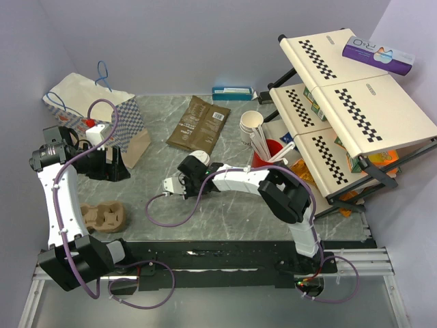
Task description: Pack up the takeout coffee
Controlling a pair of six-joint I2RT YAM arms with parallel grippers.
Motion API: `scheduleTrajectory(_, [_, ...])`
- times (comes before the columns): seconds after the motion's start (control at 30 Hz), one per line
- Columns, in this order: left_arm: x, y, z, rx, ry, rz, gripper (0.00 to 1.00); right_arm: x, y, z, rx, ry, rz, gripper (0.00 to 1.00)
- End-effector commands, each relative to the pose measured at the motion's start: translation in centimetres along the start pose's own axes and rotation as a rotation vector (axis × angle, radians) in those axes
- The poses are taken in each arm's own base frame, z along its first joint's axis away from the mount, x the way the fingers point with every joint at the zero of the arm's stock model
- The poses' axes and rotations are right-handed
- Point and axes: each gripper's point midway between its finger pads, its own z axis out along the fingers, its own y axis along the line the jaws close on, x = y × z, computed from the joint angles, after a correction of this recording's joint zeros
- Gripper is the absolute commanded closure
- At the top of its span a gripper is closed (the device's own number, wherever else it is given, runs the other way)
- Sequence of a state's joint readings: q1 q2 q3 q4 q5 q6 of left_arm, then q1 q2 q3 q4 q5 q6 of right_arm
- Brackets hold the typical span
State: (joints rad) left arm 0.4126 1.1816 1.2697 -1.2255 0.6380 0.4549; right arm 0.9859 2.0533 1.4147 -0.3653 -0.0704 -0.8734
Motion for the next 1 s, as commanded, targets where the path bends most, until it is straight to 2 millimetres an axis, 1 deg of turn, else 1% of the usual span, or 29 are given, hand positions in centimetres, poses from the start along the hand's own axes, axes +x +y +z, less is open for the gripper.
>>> scheduleTrajectory(0.0, [-0.4,-0.7,0.1,0.044,-0.022,0.002,0.10,-0.7,-0.3,-2.1,0.030,-0.025,0.030,1.00])
scheduleTrajectory(0.2, [-0.5,-1.2,0.2,0.071,-0.030,-0.001,0.10,-0.2,0.4,-2.5,0.018,-0.019,0.038,1.00])
scheduleTrajectory(0.3, [-0.5,-1.3,0.3,0.073,-0.029,0.006,0.10,-0.2,0.6,-3.1,0.019,-0.029,0.043,1.00])
scheduleTrajectory(0.43, [-0.5,-1.4,0.3,0.081,-0.031,0.005,0.10,-0.4,0.5,-3.7,0.022,-0.037,0.054,1.00])
scheduleTrajectory(0.53, [-0.5,-1.6,0.4,0.089,-0.034,0.003,0.10,-1.0,0.2,-4.3,0.028,-0.048,0.055,1.00])
scheduleTrajectory(0.7, [-0.3,-1.6,0.5,0.092,-0.033,0.008,0.10,-1.6,0.2,-5.0,0.014,-0.068,0.051,1.00])
scheduleTrajectory(0.97, [-0.1,-2.0,0.5,0.107,-0.031,0.028,0.09,-2.0,0.2,-5.8,0.000,-0.060,0.024,1.00])
